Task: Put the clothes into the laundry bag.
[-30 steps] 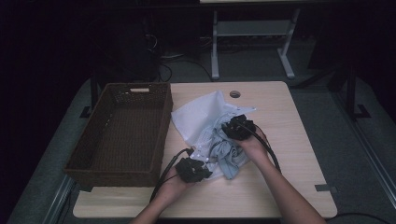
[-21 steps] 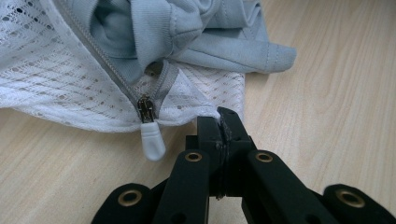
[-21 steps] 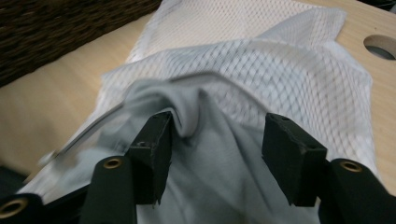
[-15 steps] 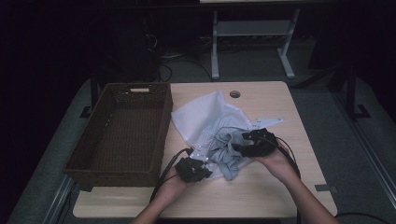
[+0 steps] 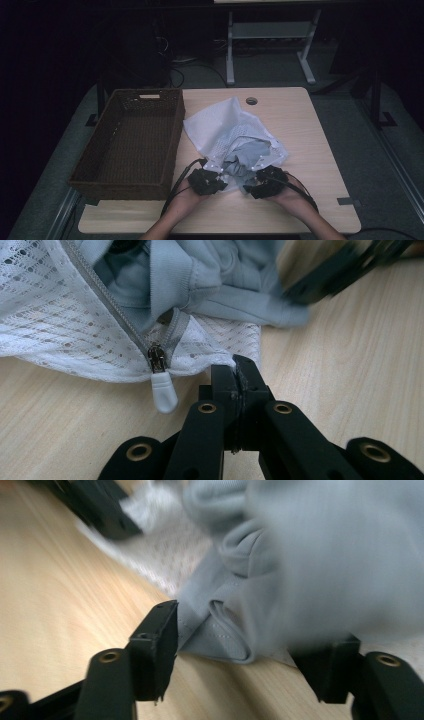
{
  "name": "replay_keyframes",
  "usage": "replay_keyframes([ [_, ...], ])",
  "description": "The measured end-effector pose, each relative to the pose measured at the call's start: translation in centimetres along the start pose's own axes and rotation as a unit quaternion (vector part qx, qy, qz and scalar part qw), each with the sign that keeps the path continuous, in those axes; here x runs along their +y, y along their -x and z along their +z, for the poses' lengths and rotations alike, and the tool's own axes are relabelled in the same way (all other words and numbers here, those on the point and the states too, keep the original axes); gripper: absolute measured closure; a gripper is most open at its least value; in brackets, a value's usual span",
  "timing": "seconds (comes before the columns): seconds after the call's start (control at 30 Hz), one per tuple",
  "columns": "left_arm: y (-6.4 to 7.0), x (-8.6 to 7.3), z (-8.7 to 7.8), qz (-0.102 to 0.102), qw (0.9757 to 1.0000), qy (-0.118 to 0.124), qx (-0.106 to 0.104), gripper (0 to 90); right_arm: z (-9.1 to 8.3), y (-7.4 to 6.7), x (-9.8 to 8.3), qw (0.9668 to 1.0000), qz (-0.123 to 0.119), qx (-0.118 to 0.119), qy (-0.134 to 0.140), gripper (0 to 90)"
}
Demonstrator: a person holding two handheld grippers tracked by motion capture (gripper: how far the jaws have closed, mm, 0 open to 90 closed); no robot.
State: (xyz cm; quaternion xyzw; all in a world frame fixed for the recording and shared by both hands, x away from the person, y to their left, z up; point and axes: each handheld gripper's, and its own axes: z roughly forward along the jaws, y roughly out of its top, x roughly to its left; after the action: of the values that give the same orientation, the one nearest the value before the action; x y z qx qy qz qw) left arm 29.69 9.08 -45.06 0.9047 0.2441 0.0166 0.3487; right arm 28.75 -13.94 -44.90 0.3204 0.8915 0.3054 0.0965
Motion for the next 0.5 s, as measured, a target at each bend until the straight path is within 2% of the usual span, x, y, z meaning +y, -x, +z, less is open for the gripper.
replay_keyframes([
  [0.1, -0.05, 0.0, -0.04, 0.001, 1.0, 0.0, -0.001, 89.0, 0.7, -0.45, 0.05, 0.9998, -0.008, -0.011, -0.012, 42.7],
  [0.13, -0.07, 0.01, -0.03, 0.002, 1.0, -0.001, 0.0, 89.0, 0.87, -0.62, 0.1, 0.9998, -0.01, -0.014, -0.014, 54.2],
  [0.17, -0.07, 0.01, -0.03, 0.002, 1.0, -0.001, 0.0, 89.0, 0.86, -0.61, 0.13, 0.9998, -0.01, -0.015, -0.012, 60.1],
  [0.2, -0.08, 0.01, -0.03, 0.002, 1.0, -0.001, -0.001, 89.0, 0.85, -0.64, 0.15, 0.9996, -0.013, -0.024, -0.011, 71.1],
  [0.27, -0.02, 0.03, -0.01, 0.002, 1.0, 0.0, 0.0, 89.0, 0.94, -0.58, 0.06, 0.9995, -0.013, -0.024, -0.014, 78.5],
  [0.43, 0.02, 0.06, 0.03, 0.004, 1.0, -0.002, 0.0, 89.0, 0.59, -0.19, 0.13, 0.9999, 0.001, -0.015, 0.005, 83.0],
  [0.5, 0.13, 0.06, 0.11, 0.006, 1.0, -0.004, -0.002, 89.0, 0.11, 0.12, 0.57, 0.9995, 0.009, -0.017, 0.025, 83.6],
])
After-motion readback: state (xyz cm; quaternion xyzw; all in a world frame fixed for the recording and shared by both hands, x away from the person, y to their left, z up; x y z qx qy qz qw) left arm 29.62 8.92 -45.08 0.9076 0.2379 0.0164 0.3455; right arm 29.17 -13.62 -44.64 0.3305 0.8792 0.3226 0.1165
